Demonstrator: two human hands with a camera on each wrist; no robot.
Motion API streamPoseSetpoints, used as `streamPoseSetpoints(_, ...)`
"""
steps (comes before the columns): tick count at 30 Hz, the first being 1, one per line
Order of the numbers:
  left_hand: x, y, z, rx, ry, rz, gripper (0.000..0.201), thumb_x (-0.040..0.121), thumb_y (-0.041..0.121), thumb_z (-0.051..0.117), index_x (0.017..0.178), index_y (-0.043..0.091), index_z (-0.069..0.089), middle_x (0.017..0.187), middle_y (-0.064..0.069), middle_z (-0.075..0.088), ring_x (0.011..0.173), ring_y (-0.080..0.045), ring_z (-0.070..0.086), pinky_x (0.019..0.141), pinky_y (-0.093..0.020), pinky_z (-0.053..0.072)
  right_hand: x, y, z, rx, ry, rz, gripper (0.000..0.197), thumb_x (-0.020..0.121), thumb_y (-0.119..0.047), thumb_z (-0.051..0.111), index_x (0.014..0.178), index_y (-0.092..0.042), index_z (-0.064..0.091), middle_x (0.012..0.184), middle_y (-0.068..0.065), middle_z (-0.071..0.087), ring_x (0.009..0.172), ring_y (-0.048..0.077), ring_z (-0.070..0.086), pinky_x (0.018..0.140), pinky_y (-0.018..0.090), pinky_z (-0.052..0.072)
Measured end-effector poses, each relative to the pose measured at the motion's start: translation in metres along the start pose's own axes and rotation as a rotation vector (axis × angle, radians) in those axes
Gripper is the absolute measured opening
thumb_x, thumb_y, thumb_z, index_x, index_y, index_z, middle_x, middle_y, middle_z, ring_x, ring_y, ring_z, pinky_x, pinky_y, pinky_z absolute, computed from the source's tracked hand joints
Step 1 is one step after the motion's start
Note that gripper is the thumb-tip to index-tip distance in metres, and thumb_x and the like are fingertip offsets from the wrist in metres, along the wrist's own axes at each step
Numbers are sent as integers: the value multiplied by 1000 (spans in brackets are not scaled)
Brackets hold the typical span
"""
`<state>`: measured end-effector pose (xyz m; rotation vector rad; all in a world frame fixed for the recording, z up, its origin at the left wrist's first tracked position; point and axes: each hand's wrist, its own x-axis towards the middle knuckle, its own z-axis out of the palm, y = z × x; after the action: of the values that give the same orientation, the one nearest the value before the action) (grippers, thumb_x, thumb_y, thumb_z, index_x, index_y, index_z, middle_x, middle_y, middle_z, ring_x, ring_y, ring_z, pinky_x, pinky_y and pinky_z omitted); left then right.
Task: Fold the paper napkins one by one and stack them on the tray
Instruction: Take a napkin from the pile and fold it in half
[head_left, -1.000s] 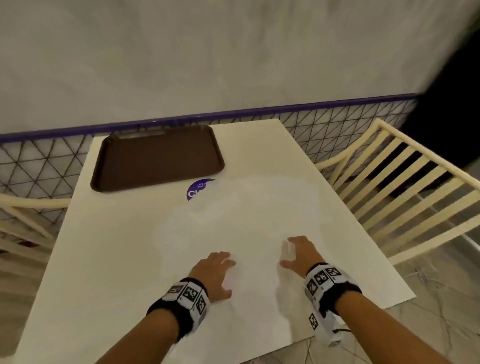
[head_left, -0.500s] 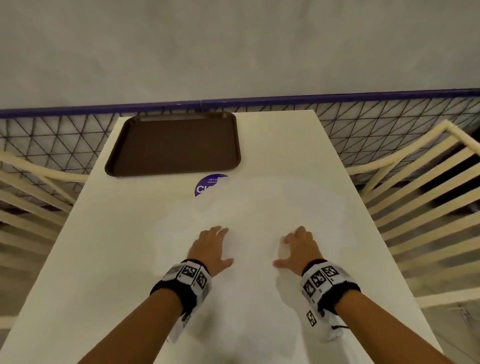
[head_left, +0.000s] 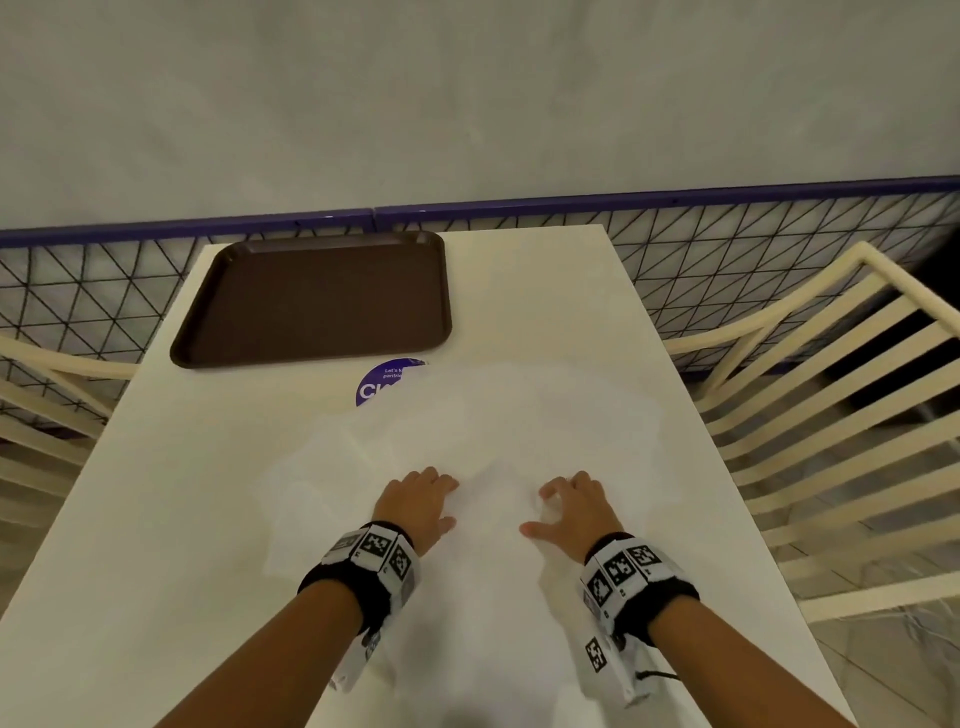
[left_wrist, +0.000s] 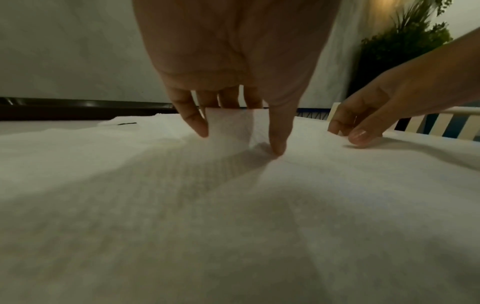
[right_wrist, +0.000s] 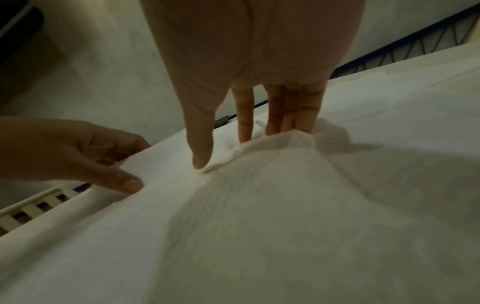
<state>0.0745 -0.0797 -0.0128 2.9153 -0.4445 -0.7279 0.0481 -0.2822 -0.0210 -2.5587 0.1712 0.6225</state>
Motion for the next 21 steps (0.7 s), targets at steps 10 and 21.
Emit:
streamPoseSetpoints(10,-4,10,-29,-284,120,60,27,96,30,47,119,21,56,117,-2,64,109,-23,57,95,-28,36,7,-24,-24,85,47,-189,30,80,-34,70,104,-16,68,97,-1,49,109,23,49,94,29,37)
streamPoseSetpoints(21,-4,4,-26,-437,120,57,25,95,26,50,117,22,60,113,-5,64,107,-21,56,95,-28,40,15,-36,-19,289,128,-204,18,84,-14,66,101,-8,66,105,11,64,86,16,54,81,25,43)
